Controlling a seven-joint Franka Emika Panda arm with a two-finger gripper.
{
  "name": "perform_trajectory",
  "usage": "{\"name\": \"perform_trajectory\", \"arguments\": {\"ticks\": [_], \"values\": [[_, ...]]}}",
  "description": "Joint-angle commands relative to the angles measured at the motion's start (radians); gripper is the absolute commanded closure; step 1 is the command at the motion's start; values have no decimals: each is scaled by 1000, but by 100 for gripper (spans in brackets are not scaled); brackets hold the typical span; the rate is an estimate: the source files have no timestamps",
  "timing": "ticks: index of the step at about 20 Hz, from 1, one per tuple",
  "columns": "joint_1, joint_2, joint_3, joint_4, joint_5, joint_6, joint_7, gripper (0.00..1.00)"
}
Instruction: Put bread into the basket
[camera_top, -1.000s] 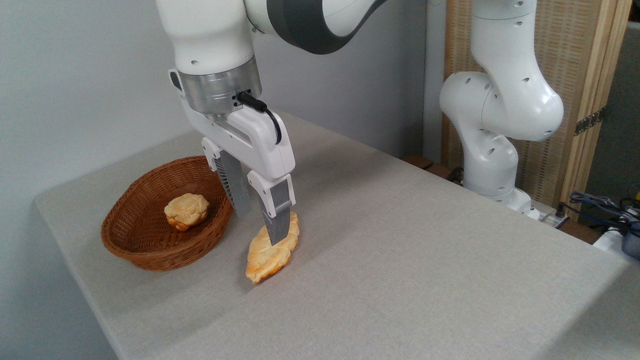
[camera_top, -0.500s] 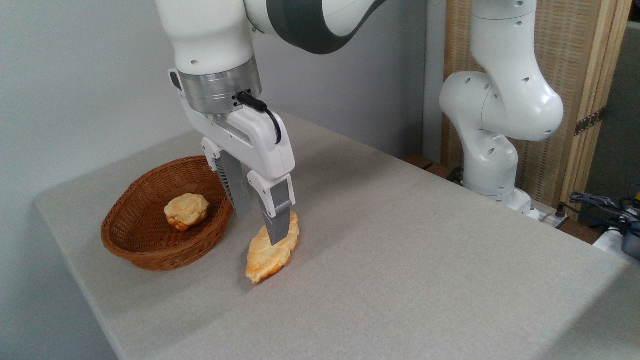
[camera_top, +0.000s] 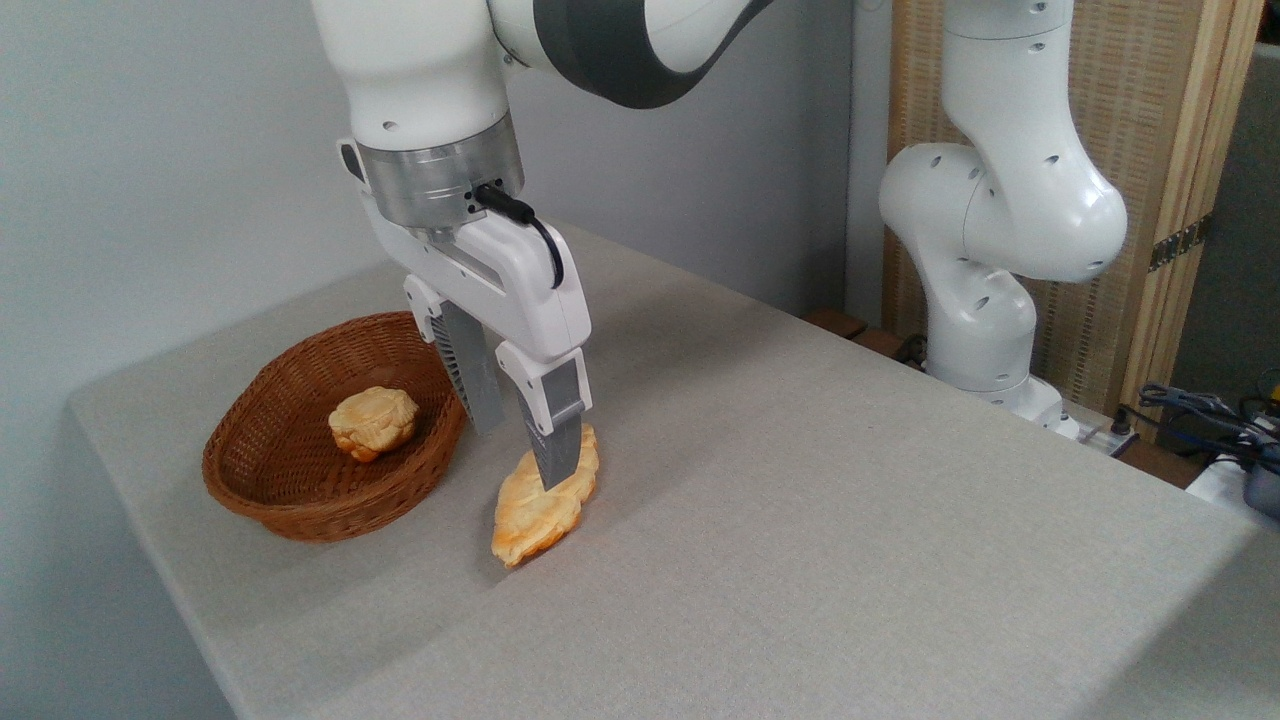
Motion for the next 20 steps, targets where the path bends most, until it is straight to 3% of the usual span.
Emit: {"name": "perform_trajectory", "arguments": {"ticks": [1,4,10,20], "values": [[-7,-9,8,7,-18,-32,-2,0],[-7,-9,2,7,-19,-32,-43,0],[-7,-7,-7,7,-86,-32,-187,0],[-32,30,-38,-68,-88,-29,-356,0]]}}
